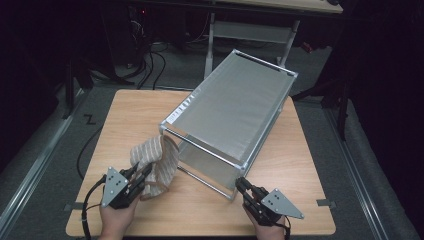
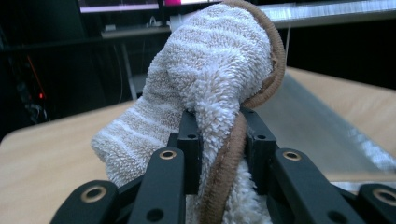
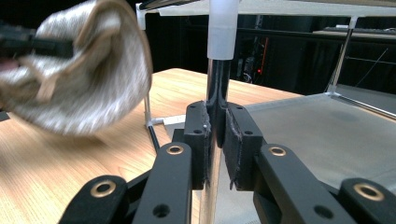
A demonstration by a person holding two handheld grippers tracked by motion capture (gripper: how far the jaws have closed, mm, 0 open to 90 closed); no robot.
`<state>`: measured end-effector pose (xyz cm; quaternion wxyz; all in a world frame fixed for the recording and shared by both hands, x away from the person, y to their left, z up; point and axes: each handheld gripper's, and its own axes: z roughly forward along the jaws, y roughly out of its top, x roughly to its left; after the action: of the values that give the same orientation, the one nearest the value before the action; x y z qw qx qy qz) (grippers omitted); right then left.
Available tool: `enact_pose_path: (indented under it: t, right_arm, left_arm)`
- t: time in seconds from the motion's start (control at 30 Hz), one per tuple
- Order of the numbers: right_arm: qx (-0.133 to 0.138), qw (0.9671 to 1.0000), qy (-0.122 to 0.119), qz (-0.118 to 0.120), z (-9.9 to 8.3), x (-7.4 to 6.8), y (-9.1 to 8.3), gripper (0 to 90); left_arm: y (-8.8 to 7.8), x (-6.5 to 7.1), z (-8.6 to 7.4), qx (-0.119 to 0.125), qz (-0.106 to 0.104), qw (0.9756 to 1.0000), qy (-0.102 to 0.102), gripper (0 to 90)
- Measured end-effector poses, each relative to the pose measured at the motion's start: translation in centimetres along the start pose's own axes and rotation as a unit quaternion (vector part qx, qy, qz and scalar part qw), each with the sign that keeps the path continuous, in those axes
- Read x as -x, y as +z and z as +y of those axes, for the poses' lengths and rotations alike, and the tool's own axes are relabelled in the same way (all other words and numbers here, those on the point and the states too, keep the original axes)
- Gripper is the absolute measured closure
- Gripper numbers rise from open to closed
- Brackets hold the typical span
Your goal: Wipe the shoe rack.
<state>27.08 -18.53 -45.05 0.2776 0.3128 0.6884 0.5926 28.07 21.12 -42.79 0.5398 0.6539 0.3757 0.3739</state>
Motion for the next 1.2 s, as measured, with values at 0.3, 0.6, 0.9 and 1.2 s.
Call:
enact_pose_path:
  t: [0.3,0.6,0.9,1.2]
  right_arm:
    - [0.001,1.0,0.0,0.0,0.0,0.1,-0.1,80.5]
    - [0.0,1.0,0.0,0.0,0.0,0.1,-0.2,80.6]
    - [0.0,1.0,-0.003,-0.002,0.0,0.1,-0.3,80.6]
    - [0.001,1.0,-0.002,-0.002,0.0,0.1,-0.3,80.5]
  left_arm:
    - [5.0,-0.4,-3.0,-0.074,-0.003,0.9973,-0.005,72.6]
    - [6.8,0.2,-5.0,-0.16,-0.011,0.987,-0.014,71.7]
    - [6.7,0.2,-6.4,-0.218,-0.033,0.9752,-0.019,65.6]
    - [3.5,0.2,-4.7,-0.147,-0.065,0.9849,-0.064,33.0]
